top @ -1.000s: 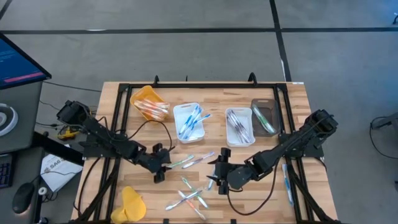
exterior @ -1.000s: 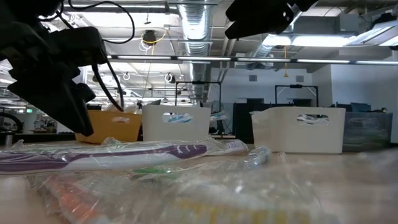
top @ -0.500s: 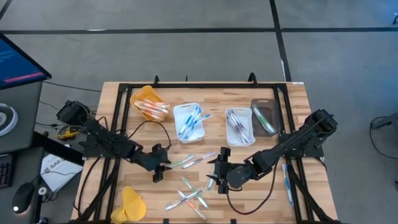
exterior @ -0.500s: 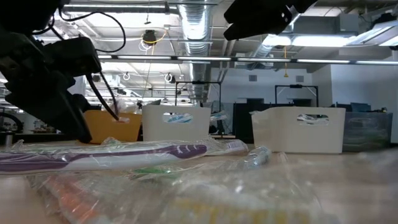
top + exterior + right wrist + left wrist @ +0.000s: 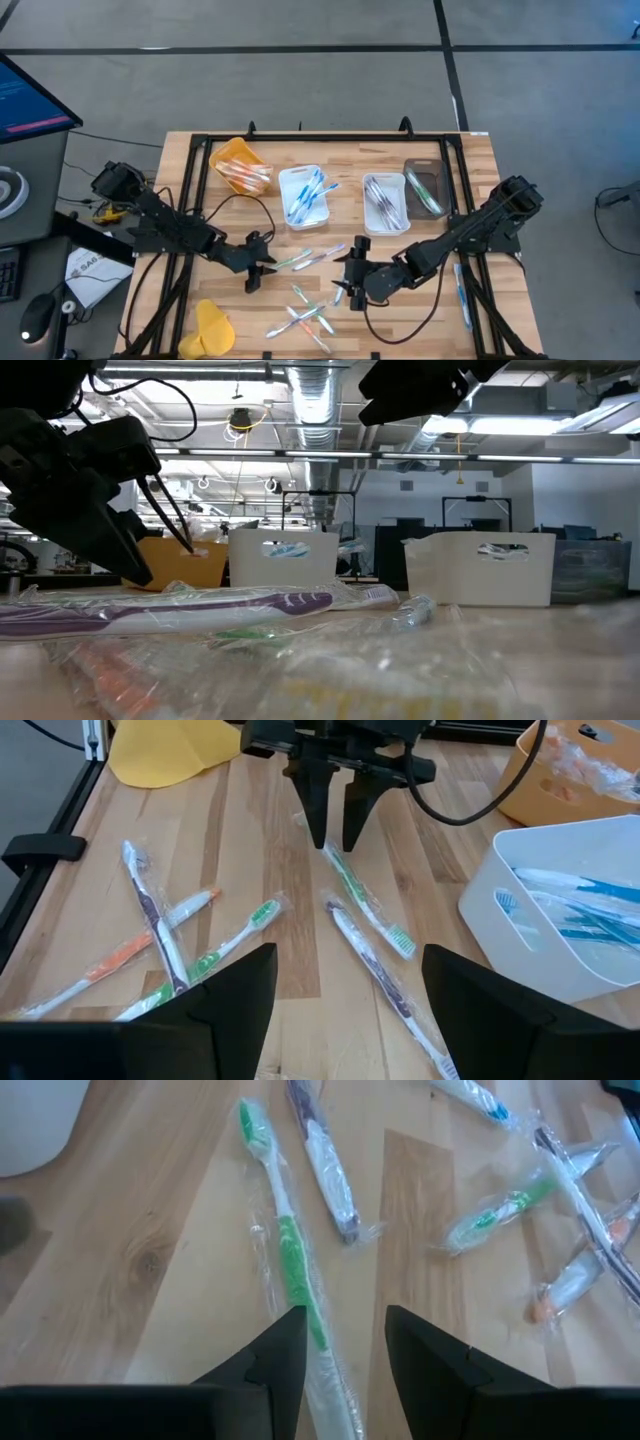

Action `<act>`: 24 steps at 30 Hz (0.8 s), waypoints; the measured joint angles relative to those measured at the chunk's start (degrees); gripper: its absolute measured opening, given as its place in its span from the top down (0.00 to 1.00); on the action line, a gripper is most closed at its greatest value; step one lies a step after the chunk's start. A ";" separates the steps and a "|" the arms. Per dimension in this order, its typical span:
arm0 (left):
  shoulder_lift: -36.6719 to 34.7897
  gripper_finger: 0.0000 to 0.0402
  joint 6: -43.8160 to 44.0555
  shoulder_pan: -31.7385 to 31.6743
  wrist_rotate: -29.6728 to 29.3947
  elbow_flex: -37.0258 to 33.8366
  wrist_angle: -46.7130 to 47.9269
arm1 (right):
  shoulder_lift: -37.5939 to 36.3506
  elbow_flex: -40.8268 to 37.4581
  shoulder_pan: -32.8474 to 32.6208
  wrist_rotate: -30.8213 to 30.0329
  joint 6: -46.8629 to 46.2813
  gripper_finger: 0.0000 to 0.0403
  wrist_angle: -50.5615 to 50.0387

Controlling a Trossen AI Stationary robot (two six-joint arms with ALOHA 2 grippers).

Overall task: Pick & Place Toothbrushes
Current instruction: Put the top green toothbrush into the black bin

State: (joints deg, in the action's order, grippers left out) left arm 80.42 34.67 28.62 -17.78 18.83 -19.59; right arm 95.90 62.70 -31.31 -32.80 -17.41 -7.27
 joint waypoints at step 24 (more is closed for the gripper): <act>0.00 0.67 -16.58 2.43 -0.39 0.00 0.07 | 0.00 0.00 -0.02 0.00 -0.17 0.39 0.00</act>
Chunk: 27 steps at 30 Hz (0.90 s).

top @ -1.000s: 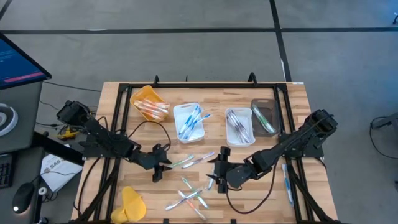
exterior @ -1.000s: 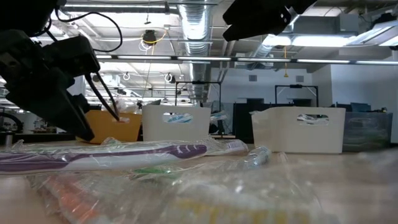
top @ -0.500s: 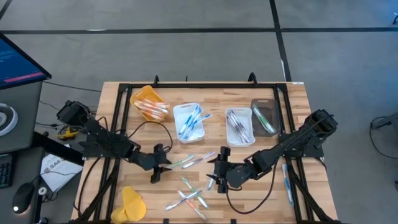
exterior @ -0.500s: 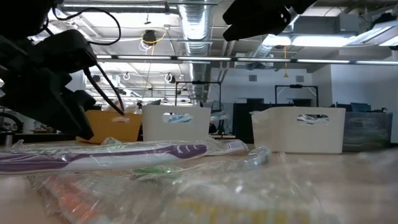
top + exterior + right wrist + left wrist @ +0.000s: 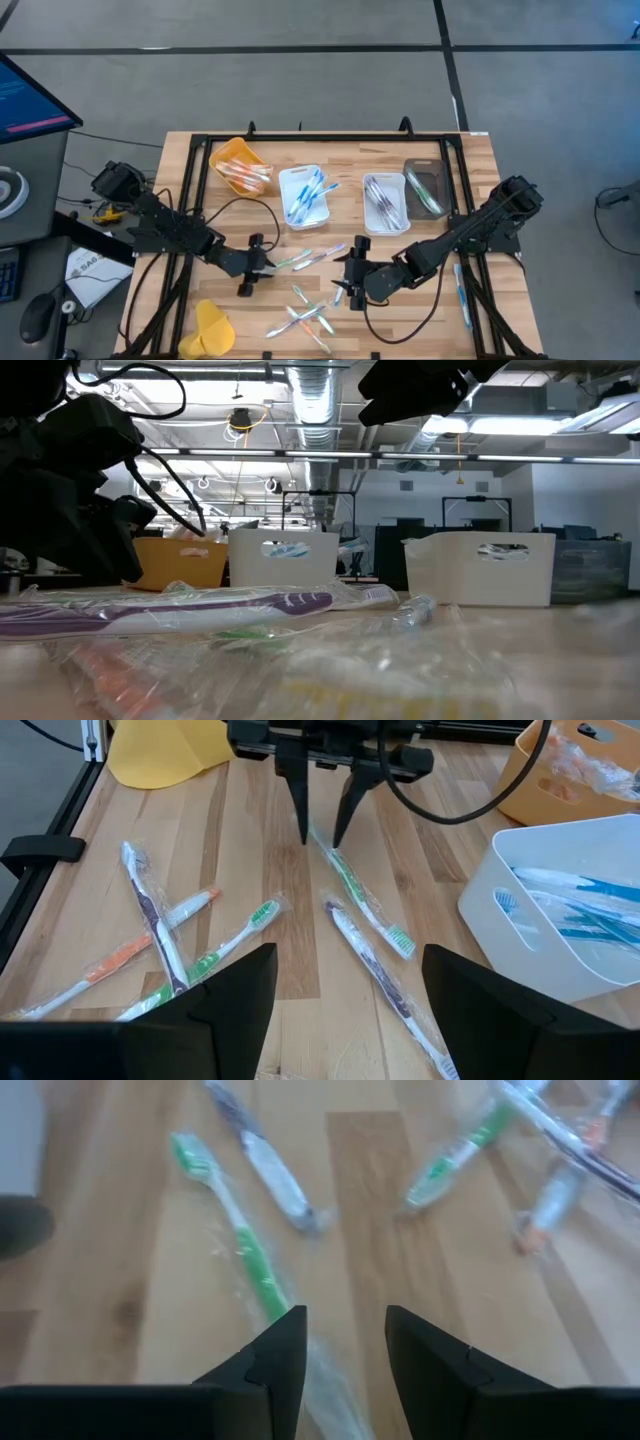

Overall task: Pick & Place Toothbrushes
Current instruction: Put the top green toothbrush into the black bin

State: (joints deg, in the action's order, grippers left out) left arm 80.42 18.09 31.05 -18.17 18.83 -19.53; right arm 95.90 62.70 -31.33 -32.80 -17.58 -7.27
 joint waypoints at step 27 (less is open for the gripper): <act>8.83 0.69 2.34 0.02 -3.16 0.26 -4.02 | 0.00 0.00 0.31 0.00 0.15 0.39 0.00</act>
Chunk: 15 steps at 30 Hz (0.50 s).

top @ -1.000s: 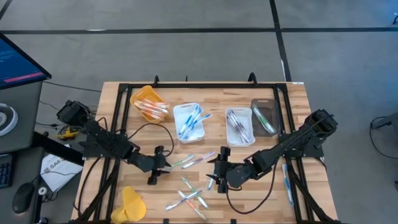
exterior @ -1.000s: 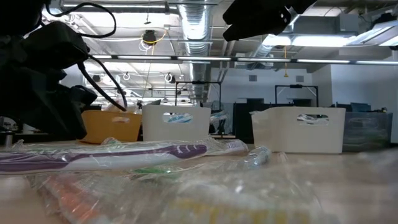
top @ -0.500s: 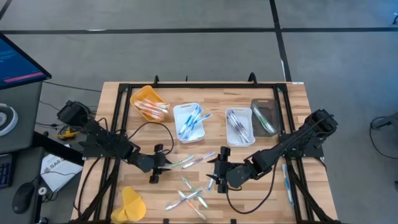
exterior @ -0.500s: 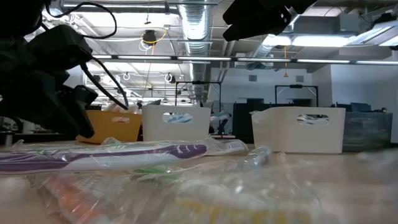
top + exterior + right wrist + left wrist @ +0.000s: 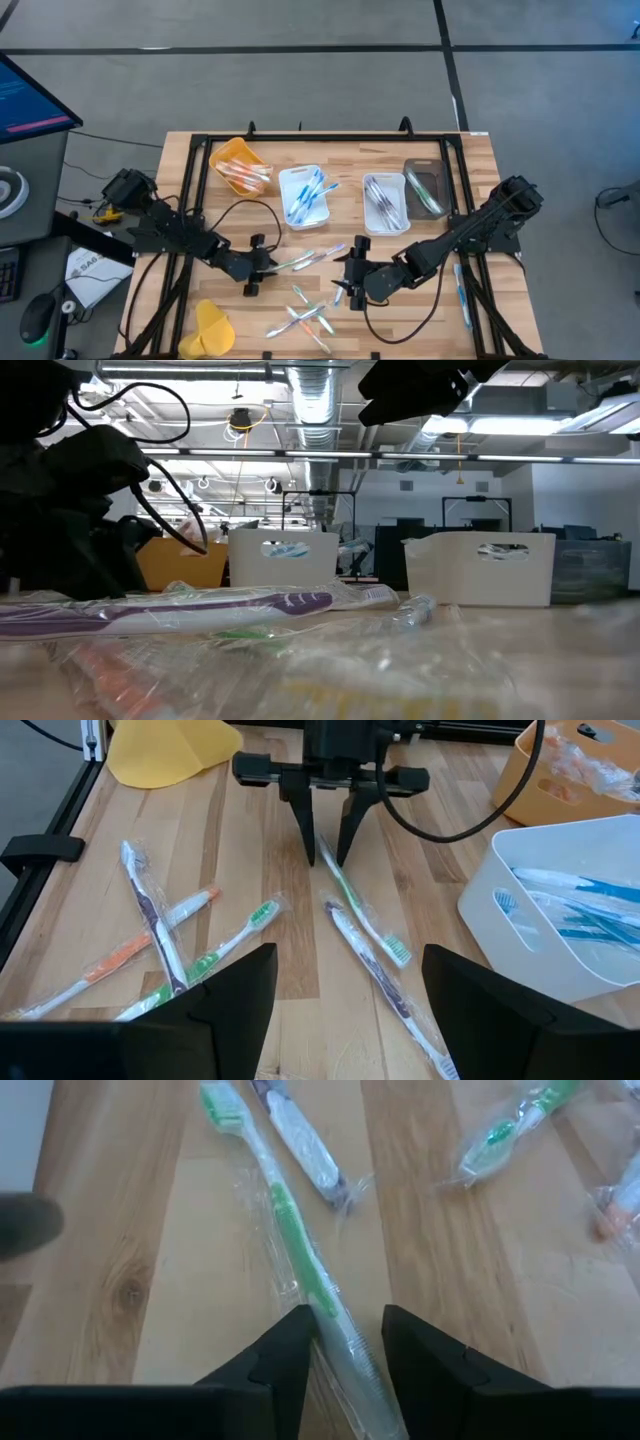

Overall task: Pick & Place Toothbrushes
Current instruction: Put the top green toothbrush into the black bin

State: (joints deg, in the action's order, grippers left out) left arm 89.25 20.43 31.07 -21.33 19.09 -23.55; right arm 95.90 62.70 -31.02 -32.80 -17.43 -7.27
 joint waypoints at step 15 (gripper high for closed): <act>-0.26 0.94 2.91 0.07 -2.51 -0.09 0.89 | 0.00 0.00 -0.07 0.00 -1.05 0.39 0.02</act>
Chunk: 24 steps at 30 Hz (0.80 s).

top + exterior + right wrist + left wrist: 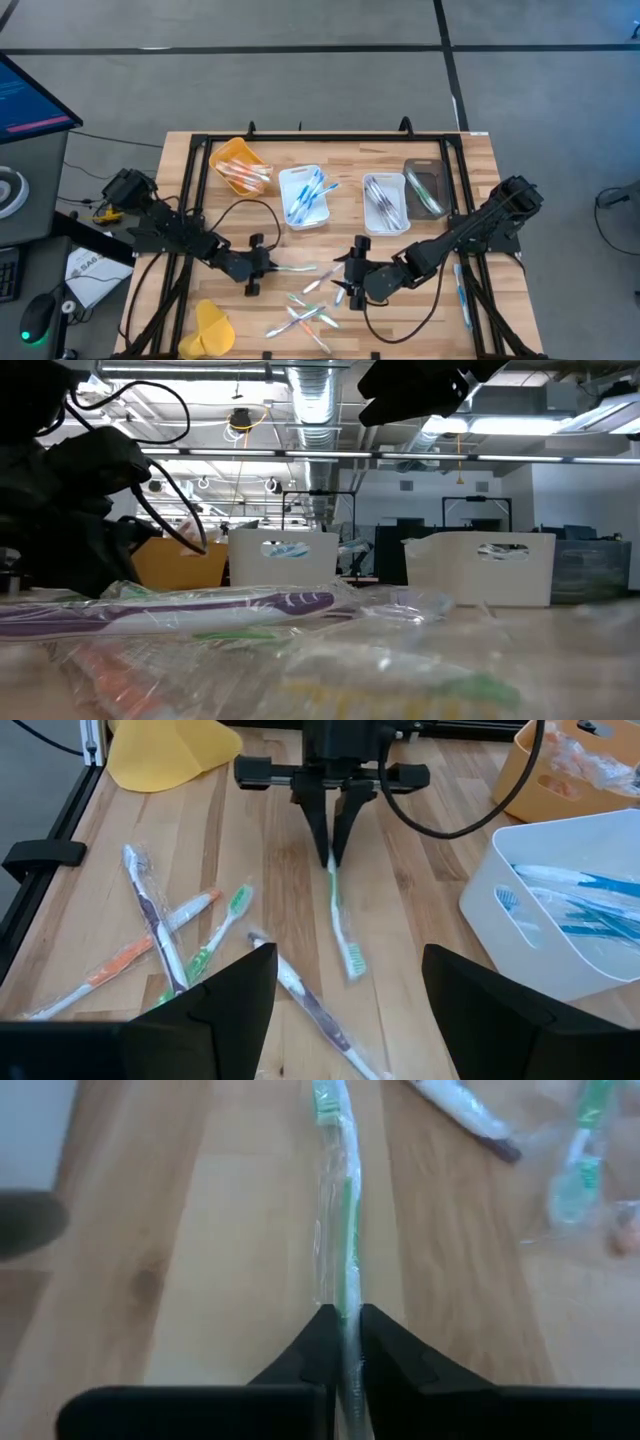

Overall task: Pick & Place Toothbrushes
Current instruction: Put the top green toothbrush into the black bin

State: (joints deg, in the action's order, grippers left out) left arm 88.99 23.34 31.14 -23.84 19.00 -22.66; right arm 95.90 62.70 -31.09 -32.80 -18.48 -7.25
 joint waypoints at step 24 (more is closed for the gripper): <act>-15.63 0.96 -21.89 1.35 -10.97 -0.22 -19.87 | 0.00 0.00 3.10 -0.09 -1.07 0.39 1.39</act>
State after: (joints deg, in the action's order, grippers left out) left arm 73.36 1.46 32.48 -34.81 18.79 -42.53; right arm 95.90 62.70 -27.99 -32.88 -19.55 -5.86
